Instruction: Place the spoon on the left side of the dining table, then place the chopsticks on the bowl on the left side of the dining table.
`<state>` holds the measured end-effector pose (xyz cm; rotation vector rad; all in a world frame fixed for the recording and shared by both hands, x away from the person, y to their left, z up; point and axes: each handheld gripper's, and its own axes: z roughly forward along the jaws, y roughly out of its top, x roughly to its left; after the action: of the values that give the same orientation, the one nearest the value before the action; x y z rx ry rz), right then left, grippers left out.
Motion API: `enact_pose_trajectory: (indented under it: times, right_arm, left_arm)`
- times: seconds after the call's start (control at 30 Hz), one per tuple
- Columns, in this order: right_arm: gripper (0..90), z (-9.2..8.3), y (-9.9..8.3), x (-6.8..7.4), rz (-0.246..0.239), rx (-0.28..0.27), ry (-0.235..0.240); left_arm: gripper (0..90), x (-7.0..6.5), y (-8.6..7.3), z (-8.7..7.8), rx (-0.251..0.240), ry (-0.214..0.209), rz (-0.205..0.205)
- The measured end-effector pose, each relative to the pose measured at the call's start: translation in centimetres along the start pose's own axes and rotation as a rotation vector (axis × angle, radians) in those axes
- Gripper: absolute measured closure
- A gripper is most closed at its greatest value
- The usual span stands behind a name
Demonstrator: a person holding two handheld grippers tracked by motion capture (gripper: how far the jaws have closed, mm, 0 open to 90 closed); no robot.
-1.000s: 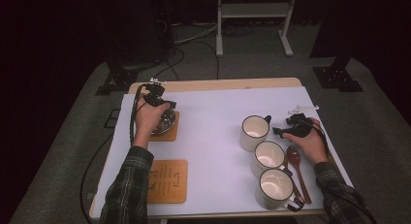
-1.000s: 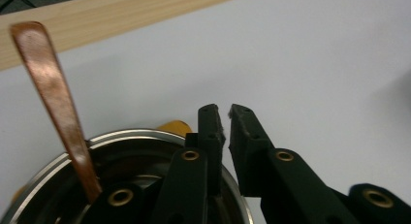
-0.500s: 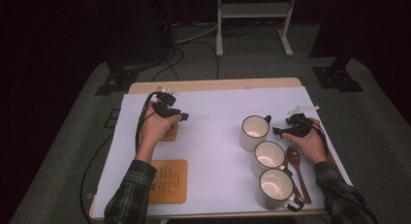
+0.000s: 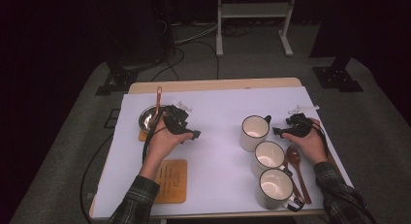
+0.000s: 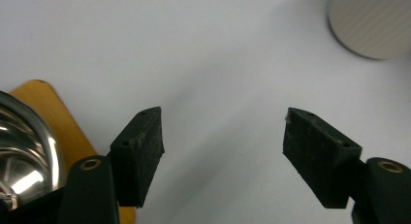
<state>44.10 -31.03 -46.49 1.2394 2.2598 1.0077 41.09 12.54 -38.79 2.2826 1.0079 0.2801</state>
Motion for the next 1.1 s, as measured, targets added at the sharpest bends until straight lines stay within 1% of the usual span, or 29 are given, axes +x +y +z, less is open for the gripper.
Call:
enact_pose_trajectory:
  times: [0.03,0.07,0.1,0.13,0.17,0.2,0.23,0.27,0.33,0.37,0.4,0.43,0.47,0.5,0.57,0.6,0.63,0.7,0.73,0.8,0.83,0.87,0.9,0.93,1.03,1.1]
  right_arm:
    - [21.7,0.0,0.0,0.0,0.0,0.0,0.0]
    - [21.8,0.0,0.0,0.0,0.0,0.0,0.0]
    - [21.7,0.0,0.0,0.0,0.0,0.0,0.0]
    - [21.7,0.0,0.0,0.0,0.0,-0.001,0.0]
    - [21.7,0.0,0.0,0.0,0.0,-0.001,0.0]
    - [21.8,0.0,0.0,0.0,-0.001,-0.001,-0.001]
    - [21.8,0.0,0.0,0.0,-0.001,-0.001,-0.001]
    - [21.8,0.0,0.0,0.0,-0.001,-0.001,-0.001]
    - [21.8,0.0,0.0,0.0,-0.001,-0.001,-0.001]
    - [21.8,0.0,0.0,0.0,-0.001,-0.001,-0.001]
    - [21.8,0.0,0.0,0.0,-0.001,-0.001,-0.001]
    - [21.8,0.0,0.0,0.0,-0.001,-0.001,-0.001]
    - [21.8,0.0,0.0,0.0,-0.001,-0.002,-0.002]
    - [21.8,0.0,0.0,0.0,-0.001,-0.002,-0.002]
    - [21.8,0.0,0.0,0.0,-0.002,-0.002,-0.002]
    - [21.8,0.0,0.0,0.0,-0.003,-0.001,-0.002]
    - [21.8,0.0,0.0,0.0,-0.003,-0.001,-0.002]
    - [21.8,0.0,0.0,0.0,-0.002,-0.001,-0.002]
    - [21.8,0.0,0.0,0.0,-0.001,0.0,-0.001]
    - [21.8,0.0,0.0,0.0,-0.001,0.001,-0.001]
    - [21.8,0.0,0.0,0.0,-0.001,0.001,-0.001]
    - [21.8,0.0,0.0,0.0,-0.001,0.002,0.0]
    - [21.8,0.0,0.0,0.0,-0.001,0.002,0.0]
    - [21.8,0.0,0.1,0.0,-0.004,0.001,0.001]
    - [21.8,0.0,0.1,0.0,-0.006,0.007,0.001]
    - [21.9,0.0,0.4,0.1,-0.008,0.023,-0.005]
  left_arm:
    - [27.4,0.0,0.0,0.0,0.0,0.0,0.0]
    - [26.8,-0.6,-0.5,0.1,0.003,-0.004,0.007]
    - [26.8,-0.6,-0.5,0.1,0.003,-0.004,0.007]
    - [25.6,-1.1,-0.8,0.2,0.015,-0.008,0.022]
    - [23.8,-1.1,-0.8,0.2,0.015,-0.008,0.022]
    - [23.1,-1.7,-1.0,0.3,0.016,-0.011,0.032]
    - [22.4,-1.7,-1.0,0.3,0.016,-0.011,0.032]
    - [20.9,-2.2,-1.3,0.5,0.013,-0.009,0.05]
    - [18.3,-2.5,-1.5,0.6,0.016,-0.011,0.057]
    - [18.3,-2.7,-1.6,0.7,0.014,-0.019,0.059]
    - [16.3,-3.2,-2.0,1.0,0.021,-0.042,0.056]
    - [15.4,-3.2,-2.0,1.0,0.021,-0.042,0.056]
    - [13.6,-3.6,-2.4,1.1,0.025,-0.058,0.063]
    - [11.2,-3.6,-2.4,1.1,0.025,-0.058,0.063]
    - [11.0,-4.3,-2.8,1.2,0.034,-0.064,0.077]
    - [10.1,-4.7,-3.2,1.3,0.032,-0.067,0.075]
    - [10.0,-4.7,-3.2,1.3,0.032,-0.067,0.075]
    - [10.0,-5.3,-3.6,1.4,0.034,-0.064,0.092]
    - [9.9,-5.5,-3.7,1.4,0.035,-0.064,0.094]
    - [9.9,-6.3,-4.2,1.4,0.037,-0.073,0.116]
    - [9.9,-6.3,-4.2,1.4,0.037,-0.073,0.116]
    - [9.9,-6.8,-4.4,1.5,0.036,-0.07,0.138]
    - [9.7,-6.8,-4.4,1.5,0.036,-0.07,0.138]
    - [9.6,-7.3,-4.8,1.6,0.046,-0.07,0.157]
    - [9.7,-7.6,-5.1,1.8,0.053,-0.069,0.163]
    - [9.7,-7.8,-5.5,1.9,0.048,-0.063,0.183]
